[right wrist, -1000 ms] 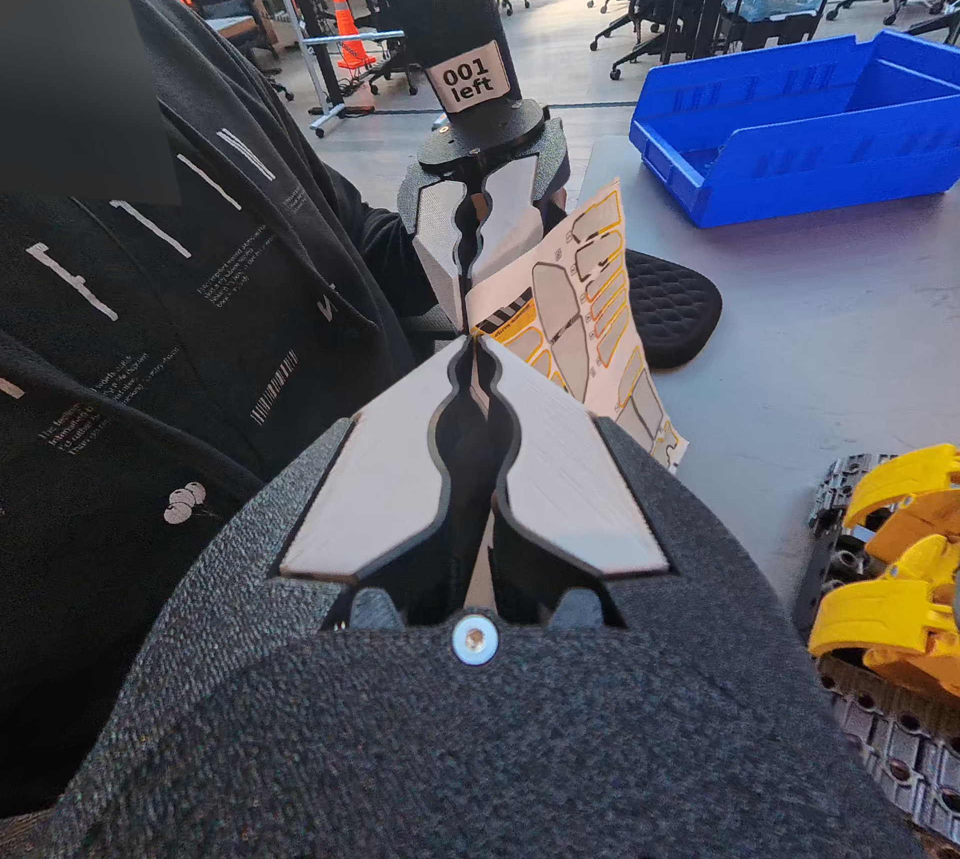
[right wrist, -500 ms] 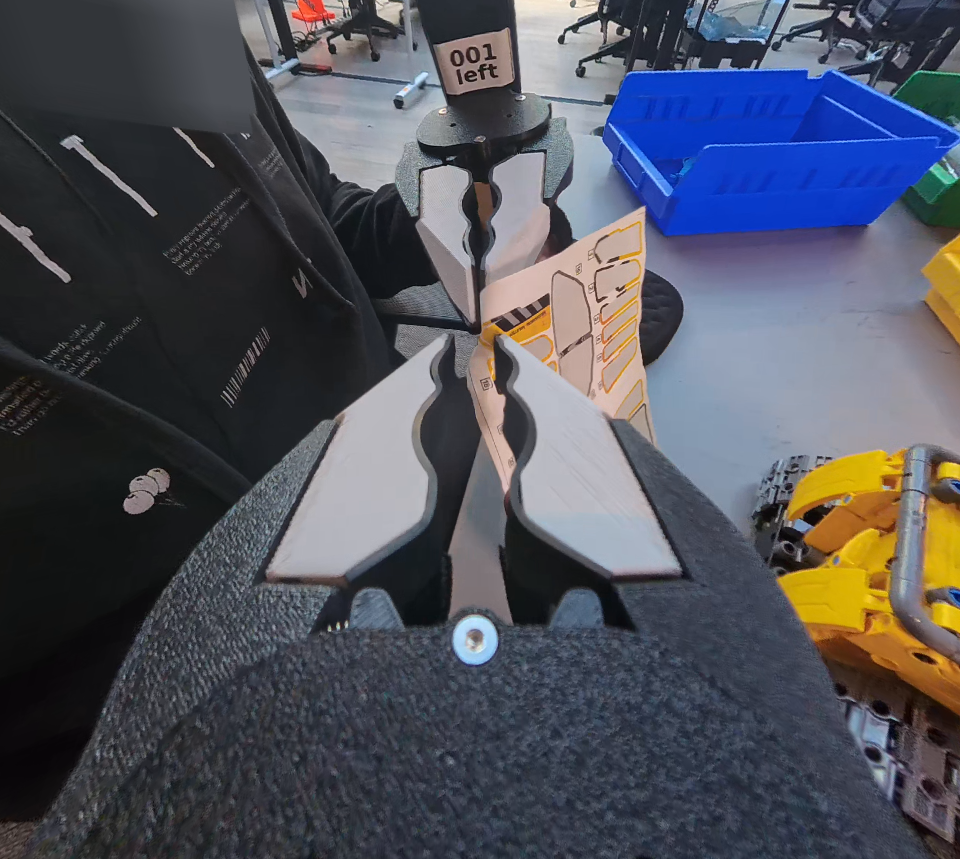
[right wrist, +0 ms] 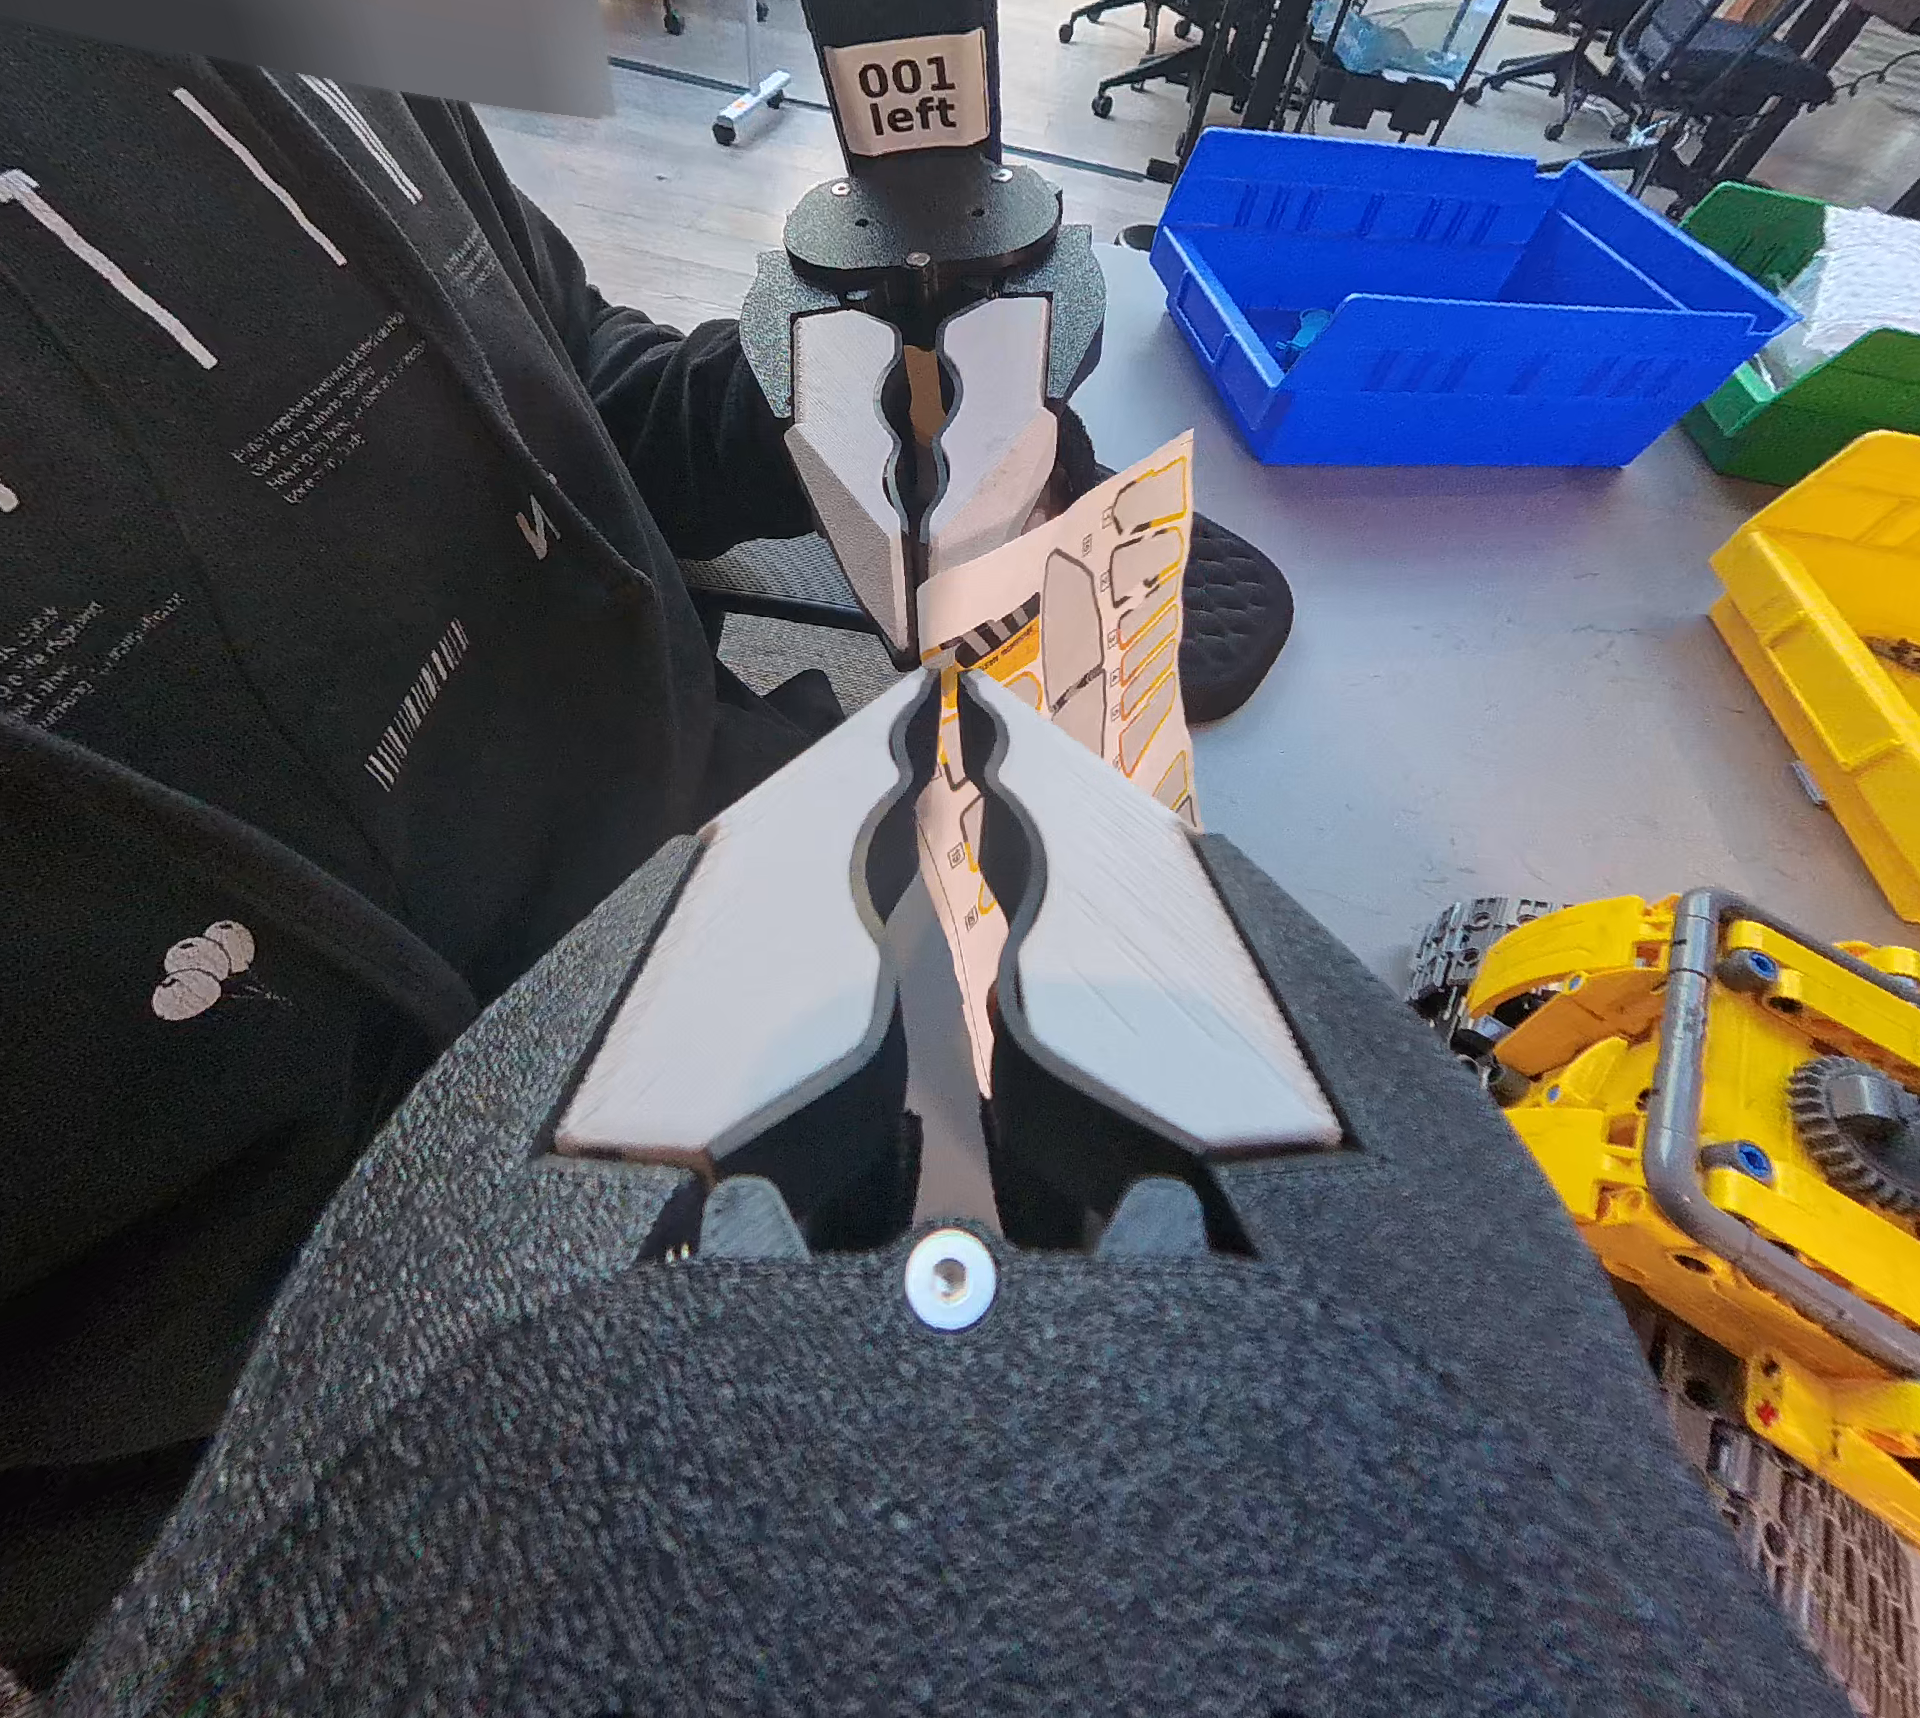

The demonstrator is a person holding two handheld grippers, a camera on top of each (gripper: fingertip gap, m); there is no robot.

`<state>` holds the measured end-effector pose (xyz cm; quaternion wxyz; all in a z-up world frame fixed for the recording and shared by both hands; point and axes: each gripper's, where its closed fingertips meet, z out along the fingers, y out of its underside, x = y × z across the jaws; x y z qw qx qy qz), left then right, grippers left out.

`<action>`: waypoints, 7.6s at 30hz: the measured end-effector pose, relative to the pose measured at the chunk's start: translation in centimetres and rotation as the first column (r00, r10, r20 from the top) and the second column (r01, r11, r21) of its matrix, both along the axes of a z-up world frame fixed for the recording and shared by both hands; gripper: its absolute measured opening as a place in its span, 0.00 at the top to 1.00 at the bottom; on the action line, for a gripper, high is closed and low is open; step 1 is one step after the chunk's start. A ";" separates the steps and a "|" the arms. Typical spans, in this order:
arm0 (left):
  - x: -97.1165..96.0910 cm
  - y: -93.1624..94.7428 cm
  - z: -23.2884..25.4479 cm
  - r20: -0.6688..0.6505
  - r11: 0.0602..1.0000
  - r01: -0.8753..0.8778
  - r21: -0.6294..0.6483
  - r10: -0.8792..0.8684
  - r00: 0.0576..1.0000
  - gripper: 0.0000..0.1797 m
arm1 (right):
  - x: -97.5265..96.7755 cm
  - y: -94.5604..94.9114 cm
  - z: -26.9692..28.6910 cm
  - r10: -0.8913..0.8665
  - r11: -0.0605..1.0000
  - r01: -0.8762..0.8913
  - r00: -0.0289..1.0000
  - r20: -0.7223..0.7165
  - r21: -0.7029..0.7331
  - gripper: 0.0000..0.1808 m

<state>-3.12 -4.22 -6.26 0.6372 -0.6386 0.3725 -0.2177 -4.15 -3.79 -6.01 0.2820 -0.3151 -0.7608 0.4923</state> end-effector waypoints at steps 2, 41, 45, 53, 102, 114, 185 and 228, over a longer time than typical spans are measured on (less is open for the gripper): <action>0.0 0.0 0.0 -0.002 1.000 0.000 0.001 0.000 1.000 1.00 | 0.0 0.0 0.0 -0.003 1.000 0.003 1.000 -0.006 0.010 0.99; -17.9 5.7 -0.8 -0.096 0.856 -0.422 -0.298 0.413 0.906 1.00 | 2.5 4.0 3.8 -0.145 0.985 0.128 0.976 -0.163 -0.112 1.00; -26.6 8.7 -4.1 -0.287 0.657 -0.595 -0.463 0.524 0.802 1.00 | 3.5 5.3 2.9 -0.204 0.974 0.184 0.967 -0.152 -0.131 1.00; -36.2 8.8 -8.1 -0.761 0.273 -0.913 -0.302 0.508 0.403 0.93 | 4.9 7.5 2.2 -0.287 0.948 0.258 0.946 -0.152 -0.184 1.00; 1.1 8.6 0.4 0.903 0.668 0.638 -0.382 0.124 0.410 1.00 | 4.2 7.7 -0.1 -0.140 0.601 0.631 0.687 -0.713 0.490 1.00; 1.1 8.1 -0.3 0.835 0.695 0.564 -0.446 0.098 0.541 0.91 | 4.5 7.6 -0.7 -0.020 0.505 0.605 0.722 -0.692 0.616 1.00; 2.1 7.3 1.9 0.696 0.941 0.278 -0.192 -0.069 0.715 1.00 | 4.0 8.0 1.5 -0.493 0.795 0.352 0.850 -0.187 -0.495 1.00; -2.2 11.5 1.4 -0.159 0.982 0.050 0.181 -0.021 0.987 0.97 | 10.7 14.5 2.8 -0.655 0.733 0.577 0.742 -0.144 -0.361 1.00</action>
